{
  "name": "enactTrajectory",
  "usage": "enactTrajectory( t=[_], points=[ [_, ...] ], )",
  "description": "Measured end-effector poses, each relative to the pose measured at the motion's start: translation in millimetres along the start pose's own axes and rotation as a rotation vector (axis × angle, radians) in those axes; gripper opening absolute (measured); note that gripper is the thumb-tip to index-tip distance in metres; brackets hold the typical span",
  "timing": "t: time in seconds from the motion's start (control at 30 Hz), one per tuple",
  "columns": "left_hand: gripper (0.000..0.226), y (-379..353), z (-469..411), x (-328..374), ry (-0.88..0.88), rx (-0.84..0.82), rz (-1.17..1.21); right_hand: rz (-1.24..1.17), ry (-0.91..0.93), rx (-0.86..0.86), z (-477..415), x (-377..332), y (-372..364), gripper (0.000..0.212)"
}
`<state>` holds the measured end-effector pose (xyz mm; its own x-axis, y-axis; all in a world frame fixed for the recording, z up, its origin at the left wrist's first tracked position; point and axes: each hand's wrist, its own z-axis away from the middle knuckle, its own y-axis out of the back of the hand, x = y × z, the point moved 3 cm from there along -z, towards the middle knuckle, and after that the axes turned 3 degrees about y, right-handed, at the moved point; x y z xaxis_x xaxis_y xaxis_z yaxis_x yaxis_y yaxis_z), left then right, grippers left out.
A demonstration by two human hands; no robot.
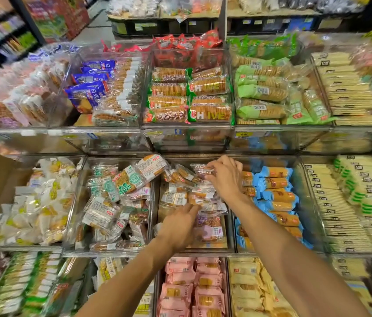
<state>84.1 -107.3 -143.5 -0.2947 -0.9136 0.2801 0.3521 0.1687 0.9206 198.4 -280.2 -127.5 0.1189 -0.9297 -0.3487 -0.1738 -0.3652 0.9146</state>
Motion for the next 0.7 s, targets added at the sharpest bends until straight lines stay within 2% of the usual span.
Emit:
enactTrajectory(
  t=[0.2, 0.27, 0.5, 0.6, 0.7],
  points=[
    [0.116, -14, -7, 13, 0.095, -0.023, 0.019, -0.088, 0.023, 0.008, 5, -1, 6, 0.039],
    [0.120, -18, -10, 11, 0.146, 0.012, 0.074, -0.148, 0.012, 0.052, 11, 0, 13, 0.037],
    [0.089, -11, -10, 10, 0.202, 0.143, 0.277, -0.402, -0.187, 0.140, 36, 11, 27, 0.038],
    [0.078, -7, -6, 7, 0.214, 0.075, 0.587, -0.588, -0.259, 0.213, 47, 11, 34, 0.032],
    [0.064, -11, 2, 0, 0.293, 0.009, 0.872, -0.699, -0.358, 0.301, 54, 8, 44, 0.037]
  ],
)
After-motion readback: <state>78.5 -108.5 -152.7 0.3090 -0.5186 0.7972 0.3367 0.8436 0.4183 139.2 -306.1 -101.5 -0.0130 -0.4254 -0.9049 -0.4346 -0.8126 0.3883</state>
